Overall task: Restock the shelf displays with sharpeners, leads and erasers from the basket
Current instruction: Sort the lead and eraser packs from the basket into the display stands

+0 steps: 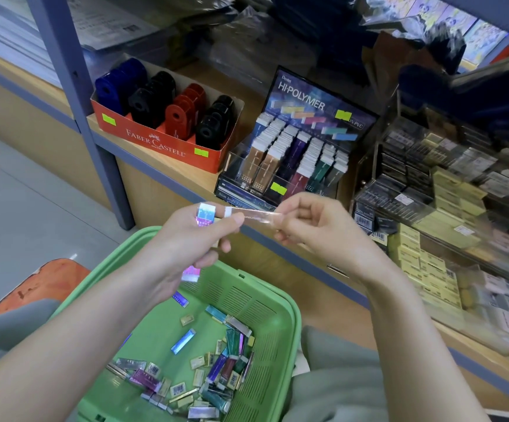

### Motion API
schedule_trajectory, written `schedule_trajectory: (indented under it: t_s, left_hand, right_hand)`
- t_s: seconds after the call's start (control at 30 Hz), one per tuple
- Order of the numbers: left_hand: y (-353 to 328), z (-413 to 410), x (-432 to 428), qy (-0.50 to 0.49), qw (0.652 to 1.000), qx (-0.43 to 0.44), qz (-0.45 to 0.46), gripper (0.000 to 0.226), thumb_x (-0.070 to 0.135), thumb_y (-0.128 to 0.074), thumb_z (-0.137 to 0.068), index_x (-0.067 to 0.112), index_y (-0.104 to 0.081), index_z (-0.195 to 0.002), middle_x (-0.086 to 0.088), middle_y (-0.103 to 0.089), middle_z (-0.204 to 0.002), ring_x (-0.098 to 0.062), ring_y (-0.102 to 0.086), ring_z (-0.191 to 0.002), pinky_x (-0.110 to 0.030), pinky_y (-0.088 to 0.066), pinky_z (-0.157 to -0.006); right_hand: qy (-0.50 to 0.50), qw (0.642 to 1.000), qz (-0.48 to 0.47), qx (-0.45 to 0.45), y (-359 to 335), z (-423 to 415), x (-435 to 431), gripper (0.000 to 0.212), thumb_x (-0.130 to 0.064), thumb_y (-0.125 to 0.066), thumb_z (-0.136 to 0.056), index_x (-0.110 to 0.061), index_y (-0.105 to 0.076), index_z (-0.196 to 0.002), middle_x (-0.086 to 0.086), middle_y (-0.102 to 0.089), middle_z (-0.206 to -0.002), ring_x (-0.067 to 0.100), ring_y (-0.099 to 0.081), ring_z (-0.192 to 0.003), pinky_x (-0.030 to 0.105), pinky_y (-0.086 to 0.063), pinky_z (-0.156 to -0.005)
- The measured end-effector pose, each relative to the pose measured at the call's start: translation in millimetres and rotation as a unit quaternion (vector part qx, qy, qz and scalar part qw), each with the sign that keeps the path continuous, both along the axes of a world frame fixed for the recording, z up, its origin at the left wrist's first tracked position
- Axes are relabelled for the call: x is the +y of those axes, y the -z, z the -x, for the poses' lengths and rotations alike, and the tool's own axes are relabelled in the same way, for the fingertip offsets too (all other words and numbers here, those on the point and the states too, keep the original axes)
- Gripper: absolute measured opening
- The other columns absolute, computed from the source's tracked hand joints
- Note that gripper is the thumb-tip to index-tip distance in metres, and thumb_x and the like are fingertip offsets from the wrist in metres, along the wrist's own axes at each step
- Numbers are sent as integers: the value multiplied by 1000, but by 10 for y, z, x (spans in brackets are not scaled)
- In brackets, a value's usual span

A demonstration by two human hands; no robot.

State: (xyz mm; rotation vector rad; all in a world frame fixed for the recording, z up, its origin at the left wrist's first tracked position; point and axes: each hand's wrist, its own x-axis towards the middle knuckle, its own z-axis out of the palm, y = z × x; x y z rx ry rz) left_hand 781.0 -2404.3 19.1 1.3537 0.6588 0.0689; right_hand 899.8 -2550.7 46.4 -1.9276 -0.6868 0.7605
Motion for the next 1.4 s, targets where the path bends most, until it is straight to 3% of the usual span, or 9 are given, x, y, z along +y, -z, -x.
schedule_trajectory:
  t_s: [0.13, 0.37, 0.47, 0.6, 0.77, 0.9, 1.03, 1.23, 1.4]
  left_hand:
    - [6, -6, 9, 1, 1000, 1, -23, 12, 29, -66, -86, 20, -63, -79, 1, -51, -50, -7, -26, -34, -13, -20, -33]
    - [6, -37, -54, 7, 1000, 11, 7, 11, 24, -64, -89, 13, -64, -91, -4, -54, -60, -8, -30, -37, -14, -20, -33]
    - [62, -73, -18, -45, 994, 29, 95, 3, 7, -54, -90, 5, -56, -92, -5, -62, -61, -15, -40, -56, -16, -24, -31]
    - [46, -77, -10, -69, 982, 32, 171, 9, -5, -45, -92, 1, -50, -97, -12, -65, -82, -14, -57, -59, -17, -38, -34]
    - [30, -53, -24, -69, 973, 15, 222, 6, -1, -49, -93, -4, -52, -97, -16, -72, -85, -17, -66, -61, -19, -52, -46]
    - [28, -75, -32, -75, 968, 7, 241, 7, 0, -48, -95, -4, -52, -98, -17, -73, -87, -22, -72, -68, -25, -58, -53]
    - [44, -85, -27, -91, 964, 8, 252, 11, -2, -46, -95, -5, -51, -105, -20, -71, -93, -26, -72, -80, -30, -59, -58]
    - [69, -86, -37, -100, 964, 37, 243, 14, -7, -47, -93, -5, -59, -99, -23, -63, -98, -29, -70, -80, -32, -60, -62]
    - [71, -86, -41, -79, 966, 32, 245, 15, -6, -51, -91, -5, -63, -101, -19, -60, -103, -27, -71, -83, -27, -59, -60]
  right_hand:
    - [-85, 992, 68, -64, 112, 48, 26, 6, -17, -71, -83, -19, -67, -86, 3, -71, -84, 14, -62, -77, 23, -51, -78]
    - [-64, 992, 6, -109, 89, 94, 88, 6, -18, -69, -85, -17, -65, -90, -4, -63, -79, 5, -53, -63, 17, -45, -60]
    - [36, 993, -86, -70, -12, 1, 16, 9, -11, -60, -91, -18, -55, -94, -4, -62, -77, 8, -59, -62, 22, -52, -61]
    - [235, 939, -197, -158, -103, -282, -123, 12, -9, -50, -97, -19, -43, -101, 10, -63, -95, 8, -66, -71, 20, -55, -67]
    - [312, 900, -142, -268, 61, -651, -254, 7, -10, -45, -100, -14, -45, -105, 11, -65, -92, 4, -66, -70, 19, -55, -68]
    - [268, 902, -95, -324, 73, -723, -255, 11, -11, -53, -96, -19, -57, -103, -9, -62, -78, 1, -64, -68, 19, -55, -70]
    - [247, 901, -83, -348, 85, -754, -206, 14, -13, -56, -95, -24, -61, -102, -11, -63, -75, 6, -65, -69, 26, -57, -74]
    - [234, 904, -82, -348, 115, -762, -216, 12, -12, -55, -95, -21, -58, -102, -12, -62, -80, 1, -63, -71, 20, -56, -71]
    - [183, 879, 47, -438, 176, -773, -224, 15, -19, -62, -92, -20, -68, -105, -2, -63, -94, 13, -57, -82, 29, -46, -71]
